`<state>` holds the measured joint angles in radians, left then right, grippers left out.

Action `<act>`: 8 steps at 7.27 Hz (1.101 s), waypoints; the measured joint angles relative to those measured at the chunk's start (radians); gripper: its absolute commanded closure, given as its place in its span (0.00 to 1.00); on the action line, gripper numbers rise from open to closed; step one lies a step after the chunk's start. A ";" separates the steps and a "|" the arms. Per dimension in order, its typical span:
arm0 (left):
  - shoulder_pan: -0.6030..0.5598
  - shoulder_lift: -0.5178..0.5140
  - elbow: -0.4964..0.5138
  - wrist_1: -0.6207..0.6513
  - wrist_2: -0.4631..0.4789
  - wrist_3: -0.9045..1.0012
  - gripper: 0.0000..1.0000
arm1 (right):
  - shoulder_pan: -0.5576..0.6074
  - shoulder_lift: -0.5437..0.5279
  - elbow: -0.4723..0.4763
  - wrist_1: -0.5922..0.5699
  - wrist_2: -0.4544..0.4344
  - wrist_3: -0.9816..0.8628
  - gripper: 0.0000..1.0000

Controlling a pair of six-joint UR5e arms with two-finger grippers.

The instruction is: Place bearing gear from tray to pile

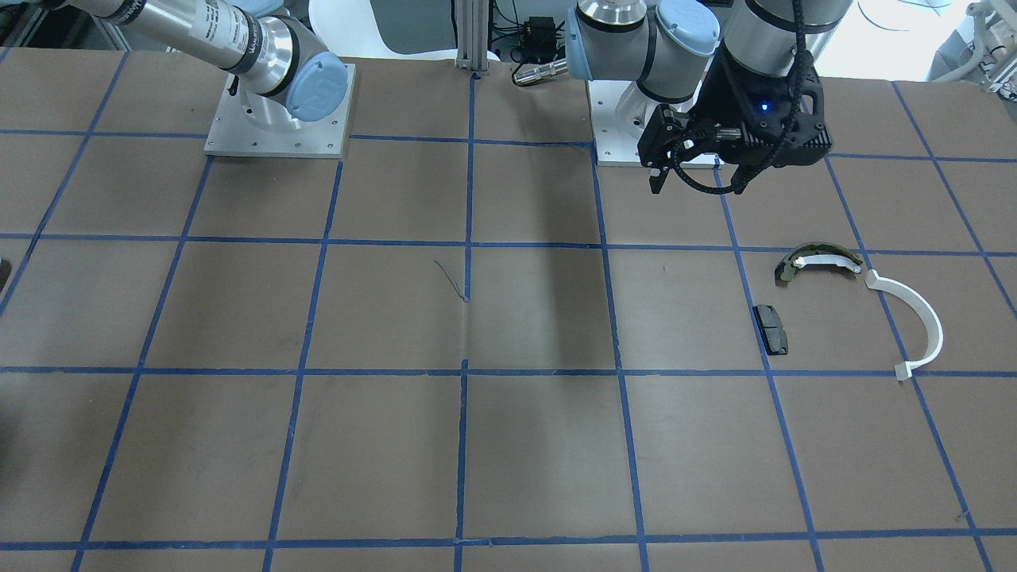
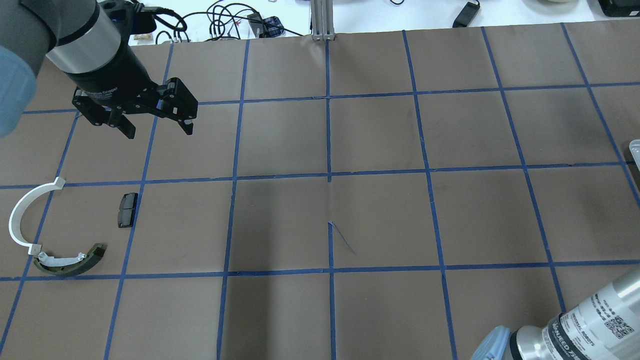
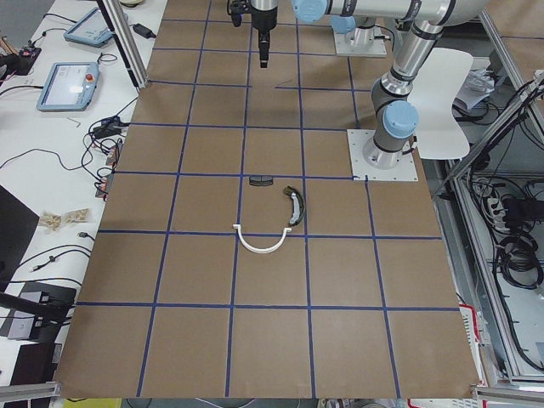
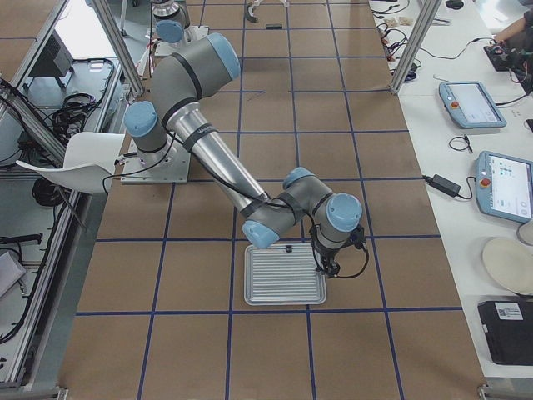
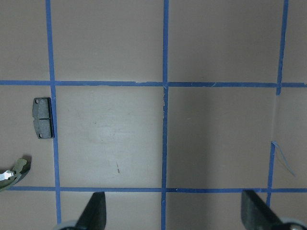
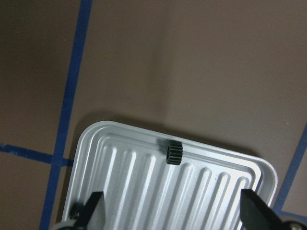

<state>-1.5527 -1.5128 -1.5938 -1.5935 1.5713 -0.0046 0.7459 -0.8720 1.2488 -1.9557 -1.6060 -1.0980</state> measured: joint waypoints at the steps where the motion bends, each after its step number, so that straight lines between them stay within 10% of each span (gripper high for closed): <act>1: -0.001 0.000 0.000 0.001 0.001 0.000 0.00 | 0.000 0.024 -0.009 -0.009 0.000 0.004 0.19; 8: 0.000 -0.002 0.000 0.005 0.001 0.001 0.00 | 0.000 0.082 -0.016 -0.028 0.002 0.040 0.57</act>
<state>-1.5525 -1.5153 -1.5938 -1.5889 1.5723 -0.0034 0.7455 -0.7902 1.2331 -1.9839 -1.6042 -1.0582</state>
